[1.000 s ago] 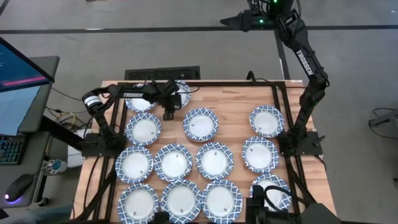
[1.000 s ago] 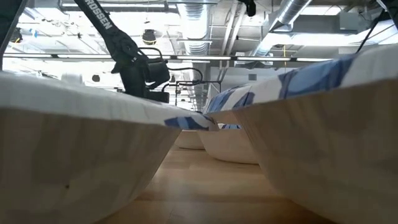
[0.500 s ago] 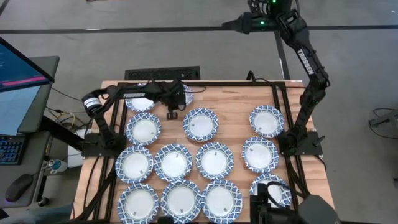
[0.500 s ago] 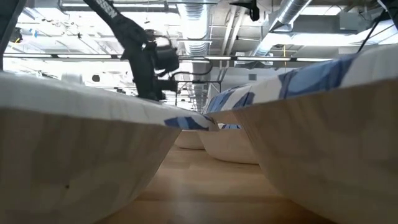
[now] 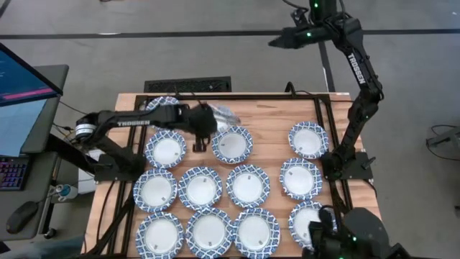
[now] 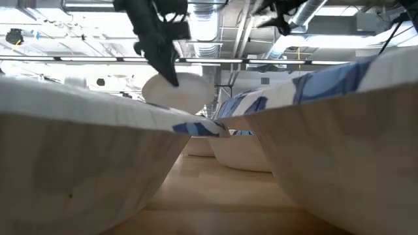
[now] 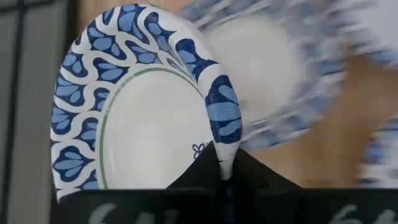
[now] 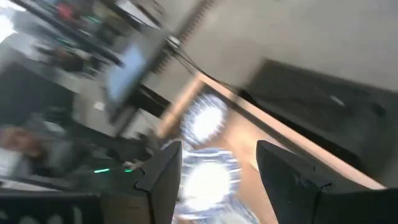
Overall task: Nest bowls inside each other
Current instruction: Stack the blue bowl on top of the blue bowls
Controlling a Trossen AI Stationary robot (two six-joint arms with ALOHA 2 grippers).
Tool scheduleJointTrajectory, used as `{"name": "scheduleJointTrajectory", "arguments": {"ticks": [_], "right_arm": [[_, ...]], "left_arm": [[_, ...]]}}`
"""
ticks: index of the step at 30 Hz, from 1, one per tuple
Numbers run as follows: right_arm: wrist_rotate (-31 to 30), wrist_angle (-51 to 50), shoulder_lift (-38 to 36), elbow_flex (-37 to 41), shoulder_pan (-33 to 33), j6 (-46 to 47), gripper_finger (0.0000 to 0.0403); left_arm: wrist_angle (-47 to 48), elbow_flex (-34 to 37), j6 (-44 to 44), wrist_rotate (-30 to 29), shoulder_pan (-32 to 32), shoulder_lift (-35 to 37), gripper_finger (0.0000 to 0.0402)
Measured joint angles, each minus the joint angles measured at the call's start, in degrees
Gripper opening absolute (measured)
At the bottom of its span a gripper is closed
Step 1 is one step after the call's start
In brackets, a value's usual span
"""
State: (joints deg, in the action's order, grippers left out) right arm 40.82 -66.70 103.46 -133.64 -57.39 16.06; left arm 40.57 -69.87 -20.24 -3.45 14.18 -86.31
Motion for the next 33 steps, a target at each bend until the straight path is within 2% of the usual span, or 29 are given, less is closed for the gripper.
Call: {"name": "scheduleJointTrajectory", "arguments": {"ticks": [3, 6, 10, 13, 16, 27, 33], "right_arm": [[-2.5, -5.6, 0.0, 0.0, -1.3, -3.0, 0.0230], [-3.8, -7.0, 0.0, 0.0, -2.3, -3.5, 0.0230], [-4.1, -8.2, 0.0, 0.0, -3.1, -3.0, 0.0230], [-5.0, -8.3, 0.0, 0.0, -1.2, -2.7, 0.0230], [-5.1, -8.3, 0.0, 0.0, 1.3, -1.1, 0.0230], [-8.1, -8.2, -0.1, 0.0, 8.3, 0.9, 0.0230], [-9.8, -8.1, -0.1, 0.0, 9.4, 1.5, 0.0230]], "left_arm": [[-1.5, 0.0, 0.0, -0.4, -5.3, 0.0, 0.0000], [-2.3, 0.0, 0.0, -2.8, -9.4, -1.6, 0.0000], [-4.0, 0.0, -3.5, -4.7, -12.5, -4.6, 0.0000], [-5.7, 0.0, -7.8, -5.9, -14.2, -7.6, 0.0000], [-8.1, 0.0, -10.4, -7.0, -14.9, -9.9, 0.0000], [-12.9, 0.1, -10.5, -8.4, -14.3, -17.7, 0.0000], [-18.5, 0.0, -6.7, -7.8, -13.4, -18.9, 0.0002]]}}
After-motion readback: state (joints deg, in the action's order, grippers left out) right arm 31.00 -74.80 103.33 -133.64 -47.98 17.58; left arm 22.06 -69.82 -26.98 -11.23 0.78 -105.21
